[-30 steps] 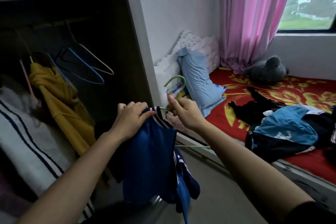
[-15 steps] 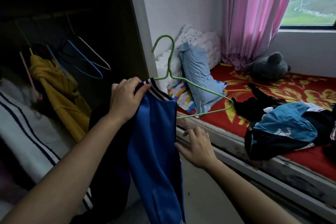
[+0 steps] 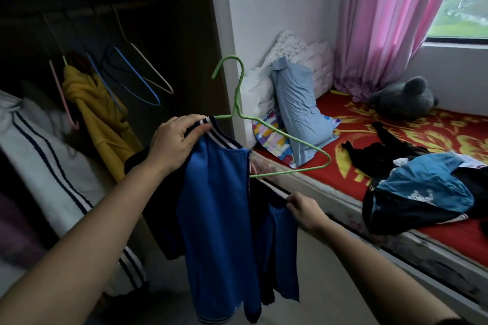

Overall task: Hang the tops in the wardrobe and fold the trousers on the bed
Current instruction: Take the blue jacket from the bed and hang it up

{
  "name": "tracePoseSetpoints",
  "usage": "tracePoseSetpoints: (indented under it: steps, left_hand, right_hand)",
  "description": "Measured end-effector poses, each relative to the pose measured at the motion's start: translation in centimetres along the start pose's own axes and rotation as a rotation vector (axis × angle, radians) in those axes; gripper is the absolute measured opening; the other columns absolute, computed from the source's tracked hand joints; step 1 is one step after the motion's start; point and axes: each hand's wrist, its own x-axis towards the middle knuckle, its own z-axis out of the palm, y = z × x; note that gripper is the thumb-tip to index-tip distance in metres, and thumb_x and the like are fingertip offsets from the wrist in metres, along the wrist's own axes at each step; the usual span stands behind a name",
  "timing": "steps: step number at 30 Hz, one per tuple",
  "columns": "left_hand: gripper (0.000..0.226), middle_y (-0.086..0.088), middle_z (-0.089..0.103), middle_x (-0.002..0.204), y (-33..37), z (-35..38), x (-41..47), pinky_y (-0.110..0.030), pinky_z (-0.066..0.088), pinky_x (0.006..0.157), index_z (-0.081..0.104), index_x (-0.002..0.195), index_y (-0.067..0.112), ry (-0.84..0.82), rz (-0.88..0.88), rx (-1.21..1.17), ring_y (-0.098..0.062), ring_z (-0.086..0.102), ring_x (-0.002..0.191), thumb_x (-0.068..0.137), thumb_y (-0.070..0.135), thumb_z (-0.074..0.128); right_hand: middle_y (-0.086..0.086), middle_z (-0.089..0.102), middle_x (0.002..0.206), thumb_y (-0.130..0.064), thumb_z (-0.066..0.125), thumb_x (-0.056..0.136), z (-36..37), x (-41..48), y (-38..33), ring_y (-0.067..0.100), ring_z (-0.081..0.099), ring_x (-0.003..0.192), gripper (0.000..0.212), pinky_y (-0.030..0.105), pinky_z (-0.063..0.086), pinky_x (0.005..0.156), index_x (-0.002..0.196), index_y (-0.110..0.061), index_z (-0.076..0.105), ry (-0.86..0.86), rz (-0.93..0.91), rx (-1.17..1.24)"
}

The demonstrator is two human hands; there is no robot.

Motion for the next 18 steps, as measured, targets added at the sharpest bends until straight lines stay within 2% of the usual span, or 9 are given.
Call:
tracePoseSetpoints:
  steps: [4, 7, 12, 15, 18]
  left_hand:
    - [0.046, 0.017, 0.069, 0.114, -2.8, -0.3, -0.9, -0.041, 0.053, 0.092, 0.065, 0.117, 0.041, -0.152, -0.1, -0.022, -0.009, 0.064, 0.106, 0.087, 0.071, 0.046]
    - [0.039, 0.014, 0.069, 0.118, -3.9, 0.4, -1.9, -0.039, 0.053, 0.093, 0.068, 0.117, 0.039, -0.21, -0.161, 0.038, -0.01, 0.063, 0.11, 0.089, 0.061, 0.054]
    - [0.033, 0.01, 0.068, 0.116, -3.7, 2.6, -3.4, -0.038, 0.052, 0.088, 0.066, 0.121, 0.037, -0.266, -0.171, 0.148, -0.014, 0.062, 0.107, 0.094, 0.051, 0.053]
    - [0.034, 0.01, 0.067, 0.108, -2.9, 4.1, -4.0, -0.035, 0.052, 0.078, 0.064, 0.123, 0.038, -0.244, -0.187, 0.209, -0.015, 0.062, 0.099, 0.096, 0.053, 0.049]
    - [0.033, 0.008, 0.066, 0.105, -2.1, 5.6, -4.3, -0.036, 0.052, 0.078, 0.064, 0.122, 0.038, -0.266, -0.213, 0.139, -0.014, 0.061, 0.095, 0.097, 0.051, 0.05]
  right_hand:
    - [0.025, 0.062, 0.118, -0.015, 0.046, 0.103, -4.1, 1.2, 0.6, 0.038, 0.056, 0.113, 0.02, 0.033, 0.036, 0.083, 0.113, 0.001, 0.054, 0.248, 0.132, 0.227]
    - [0.025, 0.061, 0.119, -0.018, 0.043, 0.104, -8.1, 2.2, 0.3, 0.039, 0.055, 0.113, 0.023, 0.038, 0.039, 0.09, 0.116, 0.0, 0.054, 0.364, 0.182, 0.289]
    - [0.021, 0.061, 0.113, -0.015, 0.044, 0.103, -11.7, 2.6, -1.6, 0.035, 0.054, 0.108, 0.019, 0.031, 0.031, 0.08, 0.109, -0.001, 0.055, 0.488, 0.043, 0.208]
    - [0.019, 0.063, 0.11, -0.013, 0.046, 0.103, -12.7, 2.7, -3.3, 0.035, 0.056, 0.106, 0.019, 0.033, 0.035, 0.084, 0.109, -0.001, 0.058, 0.563, -0.035, 0.195]
    - [0.017, 0.064, 0.106, -0.011, 0.048, 0.101, -13.7, 2.4, -5.9, 0.032, 0.057, 0.103, 0.017, 0.027, 0.034, 0.084, 0.107, -0.001, 0.061, 0.667, -0.125, 0.222]
